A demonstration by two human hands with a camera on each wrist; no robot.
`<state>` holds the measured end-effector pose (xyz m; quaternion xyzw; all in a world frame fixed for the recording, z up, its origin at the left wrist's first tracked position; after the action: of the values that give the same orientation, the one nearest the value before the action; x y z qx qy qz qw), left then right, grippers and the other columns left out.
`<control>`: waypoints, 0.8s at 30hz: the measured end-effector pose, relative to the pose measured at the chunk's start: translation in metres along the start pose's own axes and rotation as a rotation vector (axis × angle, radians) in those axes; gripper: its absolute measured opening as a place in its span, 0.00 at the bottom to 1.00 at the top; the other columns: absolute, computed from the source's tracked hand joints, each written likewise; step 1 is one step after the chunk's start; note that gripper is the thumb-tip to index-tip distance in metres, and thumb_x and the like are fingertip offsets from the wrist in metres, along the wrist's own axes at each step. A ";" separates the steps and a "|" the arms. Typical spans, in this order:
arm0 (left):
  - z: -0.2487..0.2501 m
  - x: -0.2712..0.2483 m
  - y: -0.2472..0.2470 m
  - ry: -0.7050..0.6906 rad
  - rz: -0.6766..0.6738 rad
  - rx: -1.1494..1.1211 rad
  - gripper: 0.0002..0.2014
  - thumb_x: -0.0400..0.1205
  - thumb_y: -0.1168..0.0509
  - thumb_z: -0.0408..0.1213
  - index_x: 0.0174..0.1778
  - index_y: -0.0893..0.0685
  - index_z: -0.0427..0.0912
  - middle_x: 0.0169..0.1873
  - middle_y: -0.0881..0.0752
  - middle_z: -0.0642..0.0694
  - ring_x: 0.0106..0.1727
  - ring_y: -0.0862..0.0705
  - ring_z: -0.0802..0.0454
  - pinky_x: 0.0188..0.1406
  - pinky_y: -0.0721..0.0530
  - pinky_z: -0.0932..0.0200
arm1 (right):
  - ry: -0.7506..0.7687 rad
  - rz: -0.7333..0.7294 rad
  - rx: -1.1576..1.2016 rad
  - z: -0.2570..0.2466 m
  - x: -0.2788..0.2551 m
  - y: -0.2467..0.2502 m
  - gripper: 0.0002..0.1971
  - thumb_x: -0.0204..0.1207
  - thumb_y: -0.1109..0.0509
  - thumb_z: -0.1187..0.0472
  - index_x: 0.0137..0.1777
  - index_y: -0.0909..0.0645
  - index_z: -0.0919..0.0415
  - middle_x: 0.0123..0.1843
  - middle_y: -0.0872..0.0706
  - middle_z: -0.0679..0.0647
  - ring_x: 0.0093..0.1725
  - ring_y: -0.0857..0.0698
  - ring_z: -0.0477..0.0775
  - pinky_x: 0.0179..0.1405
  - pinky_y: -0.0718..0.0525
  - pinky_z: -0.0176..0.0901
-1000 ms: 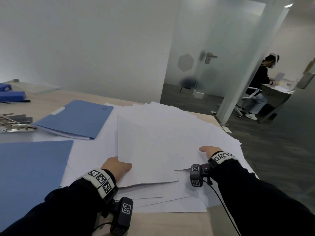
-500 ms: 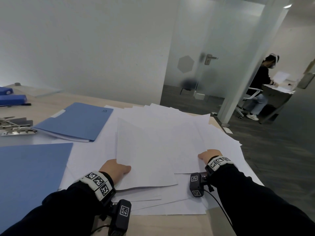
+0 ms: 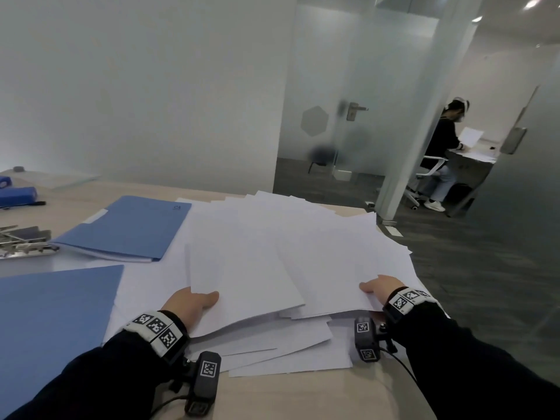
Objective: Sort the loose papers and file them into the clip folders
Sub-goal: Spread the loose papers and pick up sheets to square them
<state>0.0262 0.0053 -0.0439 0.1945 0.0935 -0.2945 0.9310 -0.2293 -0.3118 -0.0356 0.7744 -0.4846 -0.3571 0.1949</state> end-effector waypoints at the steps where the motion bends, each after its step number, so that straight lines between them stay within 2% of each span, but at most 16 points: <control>1: -0.001 0.000 0.000 0.005 0.008 -0.004 0.21 0.85 0.33 0.33 0.71 0.25 0.26 0.61 0.20 0.40 0.70 0.23 0.37 0.60 0.31 0.57 | -0.002 -0.013 0.028 0.007 -0.003 0.002 0.23 0.80 0.30 0.60 0.72 0.24 0.71 0.74 0.22 0.65 0.72 0.22 0.67 0.68 0.21 0.54; 3: -0.002 0.001 -0.001 0.008 -0.005 -0.013 0.28 0.85 0.32 0.36 0.76 0.31 0.24 0.73 0.24 0.33 0.76 0.27 0.35 0.70 0.31 0.52 | -0.050 -0.037 0.155 0.021 -0.007 0.005 0.16 0.77 0.27 0.62 0.60 0.17 0.71 0.62 0.15 0.68 0.62 0.16 0.70 0.67 0.20 0.63; 4: 0.000 -0.002 -0.002 0.018 -0.010 0.004 0.30 0.85 0.32 0.37 0.77 0.32 0.24 0.76 0.27 0.32 0.78 0.29 0.35 0.73 0.33 0.51 | -0.052 -0.059 0.194 0.028 -0.009 0.005 0.14 0.76 0.26 0.63 0.57 0.15 0.71 0.55 0.13 0.67 0.57 0.15 0.69 0.64 0.18 0.64; 6: 0.002 -0.003 -0.004 0.011 -0.020 0.008 0.30 0.85 0.32 0.37 0.78 0.33 0.24 0.77 0.28 0.31 0.78 0.30 0.36 0.75 0.34 0.51 | -0.023 -0.082 0.206 0.033 -0.013 0.006 0.15 0.76 0.26 0.63 0.59 0.16 0.72 0.47 0.12 0.64 0.51 0.14 0.67 0.59 0.16 0.60; 7: 0.003 -0.002 -0.007 0.005 -0.023 0.001 0.29 0.84 0.32 0.37 0.77 0.32 0.23 0.76 0.27 0.31 0.78 0.29 0.35 0.74 0.34 0.51 | -0.018 -0.087 0.203 0.032 -0.020 0.005 0.17 0.77 0.27 0.63 0.62 0.18 0.73 0.47 0.13 0.63 0.49 0.14 0.66 0.55 0.16 0.57; 8: 0.008 -0.007 -0.009 0.003 -0.021 0.008 0.29 0.84 0.32 0.36 0.76 0.31 0.23 0.75 0.25 0.31 0.77 0.28 0.35 0.74 0.33 0.52 | -0.008 -0.079 0.174 0.033 -0.023 0.004 0.18 0.78 0.28 0.62 0.65 0.20 0.71 0.52 0.13 0.64 0.51 0.14 0.66 0.55 0.17 0.55; 9: 0.010 -0.010 -0.012 -0.003 -0.025 -0.001 0.28 0.84 0.32 0.35 0.76 0.31 0.23 0.73 0.23 0.33 0.76 0.27 0.35 0.73 0.33 0.52 | 0.008 -0.043 0.153 0.033 -0.027 0.005 0.22 0.78 0.28 0.62 0.70 0.24 0.71 0.59 0.15 0.65 0.57 0.15 0.67 0.60 0.18 0.54; 10: 0.014 -0.013 -0.016 -0.008 -0.039 0.008 0.28 0.84 0.31 0.34 0.75 0.30 0.22 0.68 0.21 0.35 0.75 0.25 0.35 0.72 0.32 0.53 | 0.017 -0.020 0.127 0.033 -0.029 0.004 0.24 0.78 0.27 0.61 0.70 0.24 0.71 0.63 0.16 0.66 0.63 0.17 0.67 0.65 0.19 0.55; 12: 0.021 -0.017 -0.027 -0.012 -0.073 0.005 0.27 0.83 0.31 0.32 0.74 0.29 0.22 0.60 0.20 0.40 0.72 0.23 0.35 0.72 0.29 0.54 | 0.058 -0.026 0.136 0.035 -0.030 0.001 0.21 0.74 0.25 0.58 0.59 0.22 0.73 0.58 0.14 0.63 0.62 0.15 0.67 0.65 0.18 0.59; 13: 0.023 -0.017 -0.034 -0.016 -0.099 0.006 0.26 0.82 0.30 0.32 0.74 0.28 0.24 0.59 0.21 0.42 0.71 0.22 0.35 0.70 0.28 0.55 | 0.078 -0.024 0.147 0.040 -0.023 -0.001 0.24 0.72 0.24 0.55 0.61 0.20 0.73 0.56 0.12 0.62 0.59 0.14 0.67 0.63 0.16 0.60; 14: 0.026 -0.019 -0.041 -0.012 -0.142 0.009 0.27 0.81 0.28 0.34 0.72 0.25 0.25 0.60 0.20 0.44 0.70 0.20 0.36 0.70 0.27 0.55 | 0.077 -0.051 0.144 0.043 -0.021 -0.003 0.23 0.73 0.25 0.54 0.61 0.18 0.71 0.55 0.10 0.62 0.57 0.13 0.67 0.62 0.16 0.60; 16: 0.027 -0.015 -0.058 -0.029 -0.220 0.042 0.27 0.75 0.23 0.40 0.66 0.18 0.29 0.63 0.14 0.41 0.65 0.16 0.37 0.72 0.24 0.49 | 0.094 -0.073 0.194 0.044 -0.029 -0.006 0.15 0.79 0.28 0.54 0.54 0.16 0.68 0.51 0.10 0.63 0.55 0.12 0.68 0.60 0.15 0.59; 18: 0.025 -0.010 -0.077 -0.052 -0.297 0.105 0.24 0.76 0.23 0.41 0.64 0.15 0.34 0.60 0.11 0.39 0.61 0.14 0.39 0.71 0.21 0.44 | 0.073 -0.091 0.285 0.047 -0.039 -0.008 0.13 0.81 0.30 0.54 0.47 0.18 0.67 0.47 0.10 0.61 0.53 0.12 0.68 0.58 0.16 0.57; 19: 0.022 -0.004 -0.087 -0.060 -0.312 0.138 0.25 0.75 0.23 0.43 0.65 0.15 0.34 0.59 0.11 0.40 0.62 0.14 0.40 0.70 0.21 0.45 | 0.059 -0.106 0.310 0.051 -0.041 -0.010 0.13 0.80 0.30 0.54 0.47 0.18 0.66 0.45 0.11 0.61 0.51 0.12 0.69 0.55 0.16 0.58; 22: 0.015 -0.001 -0.111 -0.055 -0.360 0.266 0.39 0.67 0.23 0.53 0.70 0.19 0.34 0.64 0.14 0.42 0.66 0.16 0.42 0.72 0.22 0.47 | -0.023 -0.133 0.418 0.063 -0.047 -0.012 0.17 0.78 0.27 0.51 0.50 0.15 0.68 0.42 0.12 0.65 0.42 0.14 0.68 0.42 0.16 0.57; 24: 0.012 -0.001 -0.123 -0.054 -0.371 0.303 0.41 0.68 0.23 0.54 0.73 0.22 0.34 0.67 0.16 0.42 0.68 0.17 0.43 0.73 0.23 0.49 | -0.061 -0.145 0.460 0.068 -0.048 -0.013 0.19 0.77 0.26 0.49 0.53 0.14 0.67 0.42 0.12 0.64 0.41 0.14 0.67 0.38 0.14 0.55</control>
<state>-0.0460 -0.0914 -0.0703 0.3037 0.0572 -0.4760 0.8234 -0.2846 -0.2601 -0.0721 0.8199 -0.5020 -0.2738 -0.0276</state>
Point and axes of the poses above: each hand's wrist, its own x-axis towards the middle knuckle, its own y-axis out of the back of the hand, z = x × y, the point moved 5 cm from there along x, towards the middle knuckle
